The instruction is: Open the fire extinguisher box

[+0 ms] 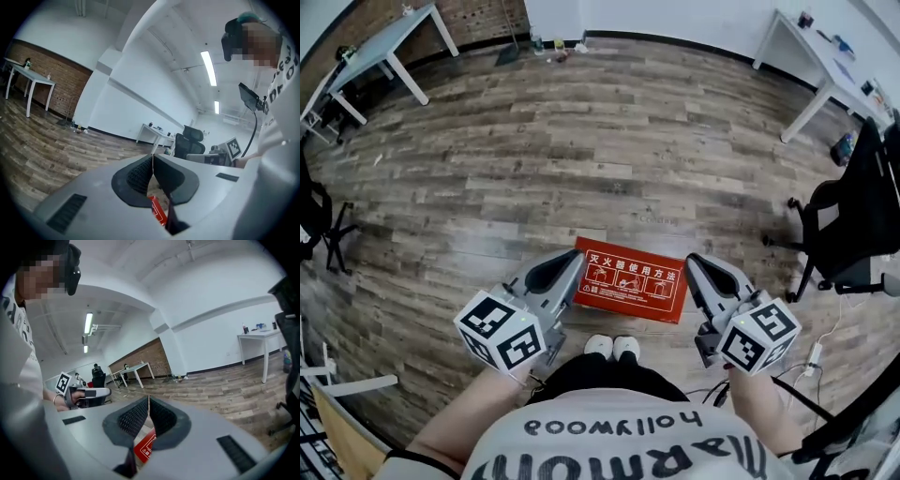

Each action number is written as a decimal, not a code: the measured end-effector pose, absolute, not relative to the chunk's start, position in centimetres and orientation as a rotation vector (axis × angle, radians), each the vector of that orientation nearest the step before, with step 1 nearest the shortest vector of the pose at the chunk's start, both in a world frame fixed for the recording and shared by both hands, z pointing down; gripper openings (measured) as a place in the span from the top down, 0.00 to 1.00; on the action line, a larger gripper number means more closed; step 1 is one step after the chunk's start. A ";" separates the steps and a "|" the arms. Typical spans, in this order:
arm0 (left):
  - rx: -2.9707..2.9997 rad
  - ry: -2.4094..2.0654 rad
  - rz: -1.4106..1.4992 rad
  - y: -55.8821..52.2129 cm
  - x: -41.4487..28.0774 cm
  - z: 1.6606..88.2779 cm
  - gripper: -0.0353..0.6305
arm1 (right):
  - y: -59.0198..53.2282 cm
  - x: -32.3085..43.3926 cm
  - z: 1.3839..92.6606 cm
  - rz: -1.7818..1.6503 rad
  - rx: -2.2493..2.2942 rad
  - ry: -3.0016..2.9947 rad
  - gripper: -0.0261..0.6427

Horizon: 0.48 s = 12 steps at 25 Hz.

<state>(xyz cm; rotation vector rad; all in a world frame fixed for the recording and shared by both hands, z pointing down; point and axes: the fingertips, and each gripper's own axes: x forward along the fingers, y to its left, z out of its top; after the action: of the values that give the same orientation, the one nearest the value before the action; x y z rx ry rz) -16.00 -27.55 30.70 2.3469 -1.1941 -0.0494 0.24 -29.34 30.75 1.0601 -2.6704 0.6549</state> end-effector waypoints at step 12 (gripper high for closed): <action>2.523 -1.254 -0.128 -25.9 -16.0 22.4 0.93 | -28.3 -1.0 22.7 0.463 1.030 -2.787 0.93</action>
<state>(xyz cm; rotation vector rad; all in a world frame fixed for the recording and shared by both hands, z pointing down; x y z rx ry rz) -16.00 -25.95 22.37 2.5227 -1.2544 -0.1277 -1.04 -28.30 22.72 1.0304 -2.7868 0.4625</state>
